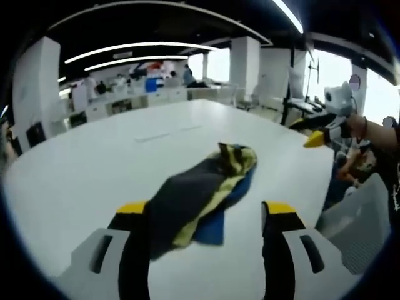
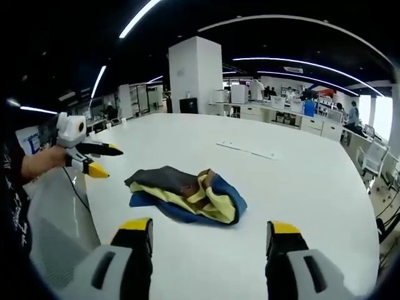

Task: Fold the garment on the visible template until the final outline fits inside the template.

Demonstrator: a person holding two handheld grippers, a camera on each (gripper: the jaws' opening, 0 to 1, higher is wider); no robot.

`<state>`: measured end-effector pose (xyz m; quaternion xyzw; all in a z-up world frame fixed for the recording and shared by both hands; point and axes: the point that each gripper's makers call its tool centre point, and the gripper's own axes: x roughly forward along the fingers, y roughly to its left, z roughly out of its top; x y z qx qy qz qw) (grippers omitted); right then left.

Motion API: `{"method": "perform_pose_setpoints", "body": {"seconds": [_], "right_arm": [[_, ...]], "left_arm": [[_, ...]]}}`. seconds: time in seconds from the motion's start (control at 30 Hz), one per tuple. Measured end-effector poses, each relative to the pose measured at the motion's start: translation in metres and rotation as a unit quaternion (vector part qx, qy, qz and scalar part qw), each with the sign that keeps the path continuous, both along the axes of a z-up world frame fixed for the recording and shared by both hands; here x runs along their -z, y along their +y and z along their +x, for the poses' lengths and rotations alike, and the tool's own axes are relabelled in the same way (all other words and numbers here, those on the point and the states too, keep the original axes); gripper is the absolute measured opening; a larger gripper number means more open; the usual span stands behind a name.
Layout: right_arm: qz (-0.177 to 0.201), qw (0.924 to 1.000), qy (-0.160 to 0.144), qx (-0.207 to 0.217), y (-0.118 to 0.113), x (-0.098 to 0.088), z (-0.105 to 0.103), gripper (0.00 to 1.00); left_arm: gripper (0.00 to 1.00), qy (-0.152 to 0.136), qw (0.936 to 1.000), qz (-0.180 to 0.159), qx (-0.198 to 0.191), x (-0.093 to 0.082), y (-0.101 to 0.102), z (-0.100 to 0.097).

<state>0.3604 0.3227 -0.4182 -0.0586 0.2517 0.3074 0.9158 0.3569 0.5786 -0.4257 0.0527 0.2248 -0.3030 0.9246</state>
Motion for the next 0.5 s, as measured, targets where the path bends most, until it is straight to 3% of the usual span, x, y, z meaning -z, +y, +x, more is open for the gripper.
{"method": "perform_pose_setpoints", "body": {"seconds": [0.5], "right_arm": [[0.003, 0.9995, 0.015, -0.027, 0.011, 0.01, 0.032, 0.59]], "left_arm": [[0.58, 0.006, 0.9998, 0.004, 0.018, 0.009, -0.017, 0.025]]}}
